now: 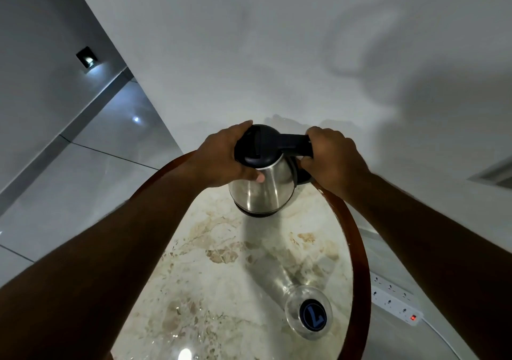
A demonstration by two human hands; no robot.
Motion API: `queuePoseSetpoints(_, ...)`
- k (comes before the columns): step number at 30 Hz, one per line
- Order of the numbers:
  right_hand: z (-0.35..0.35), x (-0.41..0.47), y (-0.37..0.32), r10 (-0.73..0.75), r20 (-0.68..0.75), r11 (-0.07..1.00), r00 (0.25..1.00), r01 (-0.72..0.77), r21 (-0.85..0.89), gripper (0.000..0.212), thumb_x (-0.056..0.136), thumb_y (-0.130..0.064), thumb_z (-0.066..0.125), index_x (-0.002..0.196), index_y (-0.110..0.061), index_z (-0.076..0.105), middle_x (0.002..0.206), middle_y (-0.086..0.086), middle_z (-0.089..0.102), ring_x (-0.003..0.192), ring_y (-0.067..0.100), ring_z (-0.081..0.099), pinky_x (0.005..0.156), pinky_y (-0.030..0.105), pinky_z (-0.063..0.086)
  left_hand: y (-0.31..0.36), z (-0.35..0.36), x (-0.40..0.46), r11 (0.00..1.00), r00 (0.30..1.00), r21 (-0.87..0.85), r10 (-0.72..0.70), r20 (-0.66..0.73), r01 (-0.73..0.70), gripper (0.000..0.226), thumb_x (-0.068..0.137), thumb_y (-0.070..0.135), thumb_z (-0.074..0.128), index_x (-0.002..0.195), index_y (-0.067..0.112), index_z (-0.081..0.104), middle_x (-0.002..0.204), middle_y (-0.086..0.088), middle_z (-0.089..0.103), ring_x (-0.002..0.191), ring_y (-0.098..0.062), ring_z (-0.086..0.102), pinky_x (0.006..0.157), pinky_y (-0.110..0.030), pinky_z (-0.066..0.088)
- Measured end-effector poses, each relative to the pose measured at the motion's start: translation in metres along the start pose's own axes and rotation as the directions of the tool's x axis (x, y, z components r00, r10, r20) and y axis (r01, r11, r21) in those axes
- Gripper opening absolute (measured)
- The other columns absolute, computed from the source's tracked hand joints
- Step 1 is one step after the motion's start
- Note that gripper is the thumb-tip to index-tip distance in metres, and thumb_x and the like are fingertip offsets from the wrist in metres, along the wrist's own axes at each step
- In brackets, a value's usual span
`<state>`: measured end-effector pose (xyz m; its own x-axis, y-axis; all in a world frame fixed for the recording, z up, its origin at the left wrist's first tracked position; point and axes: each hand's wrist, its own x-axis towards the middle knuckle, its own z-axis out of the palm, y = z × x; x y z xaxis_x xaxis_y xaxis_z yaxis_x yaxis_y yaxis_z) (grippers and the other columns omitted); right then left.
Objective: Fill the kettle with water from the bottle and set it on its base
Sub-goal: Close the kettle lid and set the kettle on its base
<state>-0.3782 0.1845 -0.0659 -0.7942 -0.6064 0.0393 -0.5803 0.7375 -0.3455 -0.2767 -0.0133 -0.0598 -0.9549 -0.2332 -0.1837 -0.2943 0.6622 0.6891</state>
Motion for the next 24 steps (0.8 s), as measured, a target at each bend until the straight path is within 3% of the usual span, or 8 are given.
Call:
queuePoseSetpoints(8,-0.002,0.016,-0.016,-0.079,-0.023,0.996,0.997,0.078,-0.047,0.022,0.085,-0.015,0.06,0.104,-0.006,0.055,0.097,0.013,0.063,0.082,0.033,0.063,0.067,0.035,0.047,-0.004,-0.017,0.001,0.998,0.997,-0.01,-0.065,-0.033,0.065,0.112,0.055,0.025,0.093,0.149,0.023,0.033,0.145,0.002,0.047,0.133,-0.017,0.042,0.096,-0.021,0.03)
queuePoseSetpoints(13,-0.005,0.019,-0.014,-0.101,0.003,0.994,0.995,0.101,-0.043,0.024,0.082,-0.016,0.062,0.103,-0.006,0.055,0.096,0.013,0.063,0.081,0.033,0.062,0.071,0.04,0.051,-0.005,-0.017,0.0,0.998,0.997,0.001,-0.058,-0.046,0.058,0.111,0.055,0.029,0.093,0.148,0.024,0.034,0.139,0.005,0.05,0.131,-0.017,0.043,0.095,-0.02,0.03)
queuePoseSetpoints(24,0.006,0.003,-0.007,-0.087,-0.031,0.996,0.996,0.088,0.011,0.023,0.082,-0.014,0.061,0.102,-0.005,0.055,0.092,0.013,0.063,0.078,0.034,0.061,0.068,0.04,0.051,-0.002,-0.011,-0.011,0.996,0.999,0.081,-0.02,-0.036,0.023,0.113,0.057,0.031,0.092,0.15,0.019,0.029,0.148,0.001,0.044,0.135,-0.018,0.039,0.096,-0.018,0.028)
